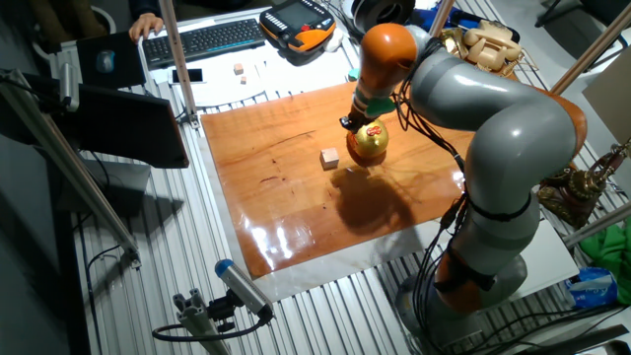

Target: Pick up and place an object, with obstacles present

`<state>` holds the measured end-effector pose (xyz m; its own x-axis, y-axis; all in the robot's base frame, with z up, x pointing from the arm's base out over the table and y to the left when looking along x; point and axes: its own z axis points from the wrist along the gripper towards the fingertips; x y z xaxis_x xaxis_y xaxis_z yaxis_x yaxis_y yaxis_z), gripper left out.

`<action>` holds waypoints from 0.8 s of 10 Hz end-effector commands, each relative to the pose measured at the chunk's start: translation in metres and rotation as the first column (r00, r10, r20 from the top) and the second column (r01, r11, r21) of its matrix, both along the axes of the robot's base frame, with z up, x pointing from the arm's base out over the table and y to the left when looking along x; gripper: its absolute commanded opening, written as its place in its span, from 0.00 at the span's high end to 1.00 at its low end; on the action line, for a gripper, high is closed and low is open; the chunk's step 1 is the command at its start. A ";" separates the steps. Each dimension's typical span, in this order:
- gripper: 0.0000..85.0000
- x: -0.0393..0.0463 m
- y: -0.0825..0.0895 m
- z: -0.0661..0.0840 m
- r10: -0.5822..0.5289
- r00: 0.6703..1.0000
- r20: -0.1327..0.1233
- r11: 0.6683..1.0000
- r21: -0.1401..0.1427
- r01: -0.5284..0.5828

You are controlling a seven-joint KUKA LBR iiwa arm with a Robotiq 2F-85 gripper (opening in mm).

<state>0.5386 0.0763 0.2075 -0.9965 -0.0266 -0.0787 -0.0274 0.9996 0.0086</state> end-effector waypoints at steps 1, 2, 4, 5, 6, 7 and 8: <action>1.00 -0.0025 -0.001 0.003 0.002 1.000 -0.005 1.000 0.002 -0.002; 1.00 -0.0049 -0.002 0.006 0.007 1.000 -0.012 1.000 0.009 -0.007; 1.00 -0.0090 -0.007 0.013 0.017 1.000 -0.019 1.000 0.021 -0.016; 1.00 -0.0105 -0.011 0.017 0.018 1.000 -0.021 0.999 0.027 -0.018; 1.00 -0.0109 -0.013 0.018 0.021 1.000 -0.002 0.999 0.028 -0.021; 1.00 -0.0100 -0.013 0.018 0.020 1.000 0.007 0.999 0.031 -0.021; 1.00 -0.0093 -0.014 0.018 0.020 1.000 0.008 0.999 0.029 -0.021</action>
<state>0.5293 0.0616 0.2250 -0.9951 -0.0449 -0.0884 -0.0483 0.9982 0.0362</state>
